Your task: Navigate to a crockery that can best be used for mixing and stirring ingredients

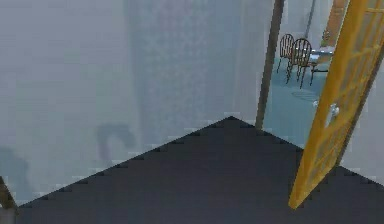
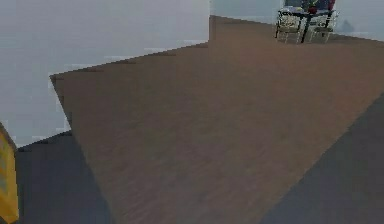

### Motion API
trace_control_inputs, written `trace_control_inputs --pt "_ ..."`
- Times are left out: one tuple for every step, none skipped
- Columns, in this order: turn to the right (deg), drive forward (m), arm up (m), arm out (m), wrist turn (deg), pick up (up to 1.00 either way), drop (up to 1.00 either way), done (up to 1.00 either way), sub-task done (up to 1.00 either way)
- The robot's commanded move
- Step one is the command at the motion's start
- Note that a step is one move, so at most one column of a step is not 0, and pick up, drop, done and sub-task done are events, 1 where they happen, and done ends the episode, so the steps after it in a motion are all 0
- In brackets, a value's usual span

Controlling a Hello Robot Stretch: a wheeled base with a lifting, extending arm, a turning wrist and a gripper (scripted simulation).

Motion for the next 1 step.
trace_control_inputs --pt "6.0 0.0 0.0 0.0 0.0 0.0 0.0 0.0 0.0"
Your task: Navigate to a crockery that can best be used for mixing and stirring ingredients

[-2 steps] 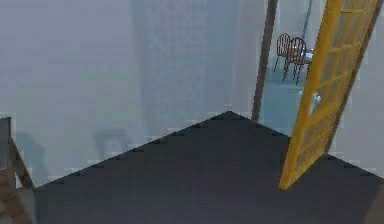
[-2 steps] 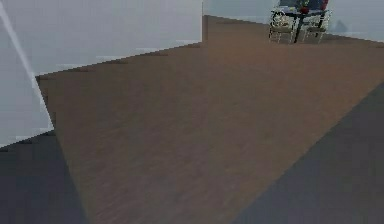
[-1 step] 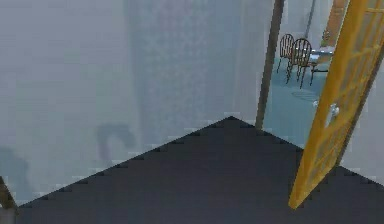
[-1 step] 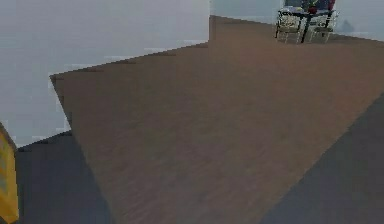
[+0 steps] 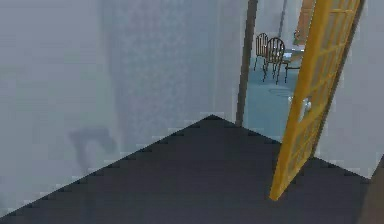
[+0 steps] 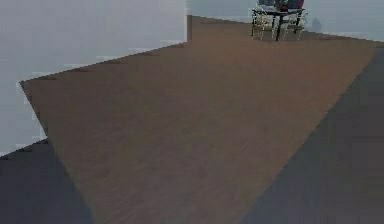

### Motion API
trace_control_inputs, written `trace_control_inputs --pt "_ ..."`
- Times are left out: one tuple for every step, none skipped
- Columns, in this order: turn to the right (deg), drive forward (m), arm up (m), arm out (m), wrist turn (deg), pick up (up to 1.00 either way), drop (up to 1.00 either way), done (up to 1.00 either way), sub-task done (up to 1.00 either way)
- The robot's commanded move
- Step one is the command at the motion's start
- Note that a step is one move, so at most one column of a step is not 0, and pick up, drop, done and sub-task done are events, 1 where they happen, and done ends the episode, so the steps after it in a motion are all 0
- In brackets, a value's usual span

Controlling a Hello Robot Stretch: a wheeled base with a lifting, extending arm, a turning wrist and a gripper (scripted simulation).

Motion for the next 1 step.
trace_control_inputs --pt "0.0 1.0 0.0 0.0 0.0 0.0 0.0 0.0 0.0"
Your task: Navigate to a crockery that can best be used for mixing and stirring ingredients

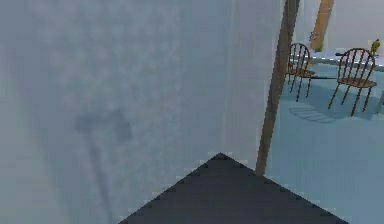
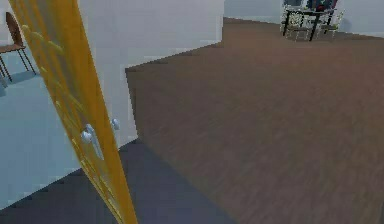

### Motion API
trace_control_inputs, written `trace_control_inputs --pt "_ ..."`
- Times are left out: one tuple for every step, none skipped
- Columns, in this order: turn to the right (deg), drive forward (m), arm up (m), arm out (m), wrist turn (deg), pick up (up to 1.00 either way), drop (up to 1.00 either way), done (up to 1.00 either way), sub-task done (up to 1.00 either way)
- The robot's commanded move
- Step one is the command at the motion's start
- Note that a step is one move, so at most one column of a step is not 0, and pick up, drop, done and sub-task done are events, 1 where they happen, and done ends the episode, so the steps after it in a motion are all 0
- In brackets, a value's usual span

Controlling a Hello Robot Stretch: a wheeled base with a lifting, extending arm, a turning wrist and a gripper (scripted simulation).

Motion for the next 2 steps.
trace_control_inputs --pt "21.0 0.0 0.0 0.0 0.0 0.0 0.0 0.0 0.0" --pt "0.0 0.3 0.0 0.0 0.0 0.0 0.0 0.0 0.0"
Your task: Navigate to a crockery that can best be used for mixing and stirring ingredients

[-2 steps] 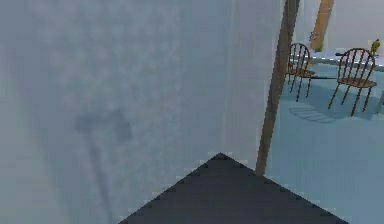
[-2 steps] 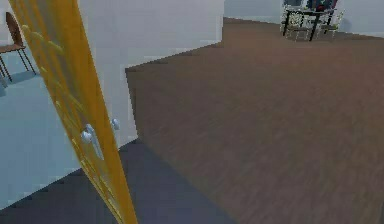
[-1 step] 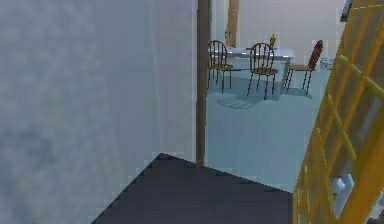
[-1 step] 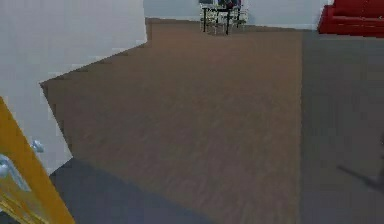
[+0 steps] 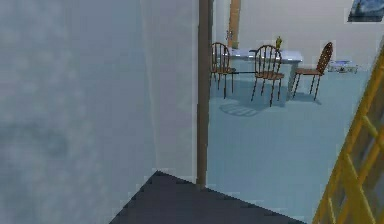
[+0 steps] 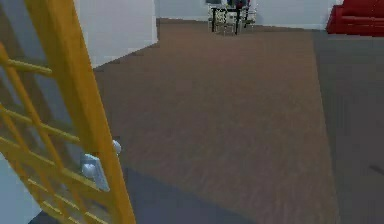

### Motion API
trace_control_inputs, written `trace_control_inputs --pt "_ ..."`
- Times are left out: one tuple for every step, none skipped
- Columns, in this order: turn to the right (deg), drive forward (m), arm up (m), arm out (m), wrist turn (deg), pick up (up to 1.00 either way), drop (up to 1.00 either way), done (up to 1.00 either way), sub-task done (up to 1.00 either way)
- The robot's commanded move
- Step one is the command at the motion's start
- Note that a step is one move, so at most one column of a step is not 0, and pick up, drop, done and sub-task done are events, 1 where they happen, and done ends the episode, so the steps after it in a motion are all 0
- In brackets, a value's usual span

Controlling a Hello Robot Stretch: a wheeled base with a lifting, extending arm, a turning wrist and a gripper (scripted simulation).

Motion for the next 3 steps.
trace_control_inputs --pt "15.0 0.0 0.0 0.0 0.0 0.0 0.0 0.0 0.0" --pt "0.0 1.0 0.0 0.0 0.0 0.0 0.0 0.0 0.0" --pt "3.0 0.0 0.0 0.0 0.0 0.0 0.0 0.0 0.0"
